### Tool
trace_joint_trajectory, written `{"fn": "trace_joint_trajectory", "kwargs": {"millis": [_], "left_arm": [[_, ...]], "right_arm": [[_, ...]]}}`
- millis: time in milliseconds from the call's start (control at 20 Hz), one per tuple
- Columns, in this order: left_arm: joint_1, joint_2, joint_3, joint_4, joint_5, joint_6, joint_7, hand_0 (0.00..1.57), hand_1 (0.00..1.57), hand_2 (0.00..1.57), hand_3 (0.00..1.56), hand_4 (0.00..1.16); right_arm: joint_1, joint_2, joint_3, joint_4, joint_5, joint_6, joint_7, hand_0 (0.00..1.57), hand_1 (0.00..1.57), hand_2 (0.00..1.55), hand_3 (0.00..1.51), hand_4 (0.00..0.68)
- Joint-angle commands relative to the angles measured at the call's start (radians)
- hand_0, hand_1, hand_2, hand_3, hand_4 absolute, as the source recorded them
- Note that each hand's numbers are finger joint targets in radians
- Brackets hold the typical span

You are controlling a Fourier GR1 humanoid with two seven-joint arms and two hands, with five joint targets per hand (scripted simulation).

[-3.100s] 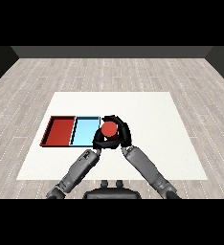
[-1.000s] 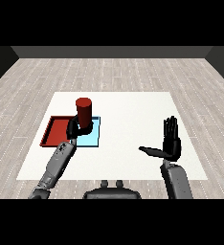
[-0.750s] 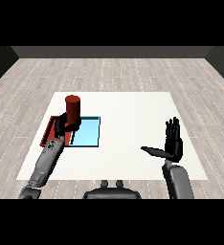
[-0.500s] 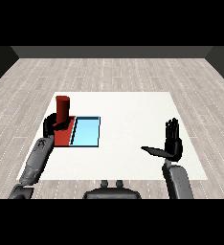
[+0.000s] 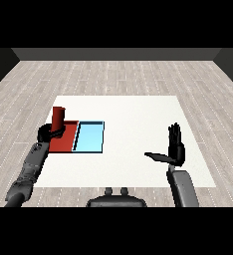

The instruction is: Pick the red can and put it in the red box

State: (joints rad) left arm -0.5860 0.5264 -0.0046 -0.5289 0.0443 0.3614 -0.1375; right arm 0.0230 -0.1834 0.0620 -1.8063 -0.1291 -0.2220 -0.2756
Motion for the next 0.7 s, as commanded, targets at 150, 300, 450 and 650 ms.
{"fn": "trace_joint_trajectory", "kwargs": {"millis": [150, 300, 450, 650], "left_arm": [[-0.141, -0.101, -0.011, 0.312, -0.079, 0.070, -0.011, 0.83, 0.83, 0.86, 0.93, 0.82], [-0.093, -0.076, 0.040, 0.358, -0.038, 0.003, -0.108, 0.76, 0.76, 0.74, 0.50, 0.76], [-0.129, -0.091, 0.005, 0.405, -0.071, -0.089, -0.071, 0.32, 0.32, 0.50, 0.43, 0.72], [-0.149, -0.052, -0.092, 0.452, -0.178, -0.152, -0.029, 0.00, 0.00, 0.00, 0.00, 0.27]], "right_arm": [[-0.034, 0.023, 0.027, 0.119, 0.099, -0.046, -0.037, 0.00, 0.00, 0.00, 0.00, 0.000], [-0.123, -0.005, -0.013, 0.143, 0.069, -0.025, 0.012, 0.00, 0.00, 0.00, 0.00, 0.000], [-0.082, 0.003, -0.025, 0.183, 0.070, -0.019, -0.062, 0.00, 0.00, 0.00, 0.00, 0.000], [-0.080, 0.003, -0.035, 0.206, 0.065, -0.003, -0.105, 0.00, 0.00, 0.00, 0.00, 0.000]]}}
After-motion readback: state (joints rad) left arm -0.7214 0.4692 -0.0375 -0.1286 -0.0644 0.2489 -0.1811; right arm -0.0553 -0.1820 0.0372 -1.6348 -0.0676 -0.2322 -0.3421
